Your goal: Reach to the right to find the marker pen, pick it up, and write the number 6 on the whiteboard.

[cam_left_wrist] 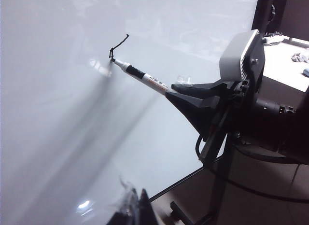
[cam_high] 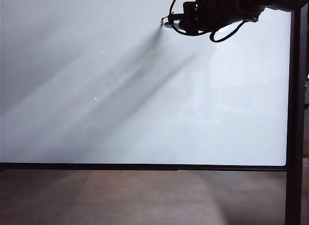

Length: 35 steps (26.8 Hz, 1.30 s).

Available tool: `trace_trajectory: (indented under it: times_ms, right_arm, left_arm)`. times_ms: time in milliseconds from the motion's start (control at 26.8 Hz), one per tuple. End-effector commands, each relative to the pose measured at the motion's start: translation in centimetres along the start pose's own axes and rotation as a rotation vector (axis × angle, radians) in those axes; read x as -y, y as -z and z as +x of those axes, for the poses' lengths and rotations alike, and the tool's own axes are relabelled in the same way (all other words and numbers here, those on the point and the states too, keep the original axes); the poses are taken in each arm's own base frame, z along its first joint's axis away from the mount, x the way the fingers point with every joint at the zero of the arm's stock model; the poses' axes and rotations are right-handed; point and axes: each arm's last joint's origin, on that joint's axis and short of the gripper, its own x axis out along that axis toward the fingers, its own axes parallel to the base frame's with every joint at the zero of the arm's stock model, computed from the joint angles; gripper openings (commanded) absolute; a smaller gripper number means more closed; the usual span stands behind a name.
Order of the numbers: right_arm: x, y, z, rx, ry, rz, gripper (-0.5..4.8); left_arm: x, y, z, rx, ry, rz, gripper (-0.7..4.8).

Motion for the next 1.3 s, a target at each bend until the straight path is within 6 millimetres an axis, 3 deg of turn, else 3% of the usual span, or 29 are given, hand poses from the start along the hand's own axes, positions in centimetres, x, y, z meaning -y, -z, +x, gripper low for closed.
trace_trajectory:
  times_ms: [37, 596, 1044, 1305]
  right_arm:
    - [0.1, -0.1, 0.0, -0.009, 0.012, 0.019, 0.30]
    - [-0.1, 0.7, 0.0, -0.093, -0.006, 0.023, 0.30]
    - [0.1, -1.8, -0.7, 0.021, -0.040, 0.023, 0.30]
    - [0.2, -1.9, -0.7, 0.038, -0.046, 0.012, 0.30]
  left_arm:
    - [0.0, -0.4, -0.2, 0.022, 0.003, -0.004, -0.05]
    - [0.0, -0.4, -0.2, 0.022, 0.002, -0.004, -0.05]
    - [0.0, -0.4, -0.2, 0.021, -0.001, -0.003, -0.05]
    - [0.0, -0.4, -0.2, 0.021, 0.000, -0.003, -0.05]
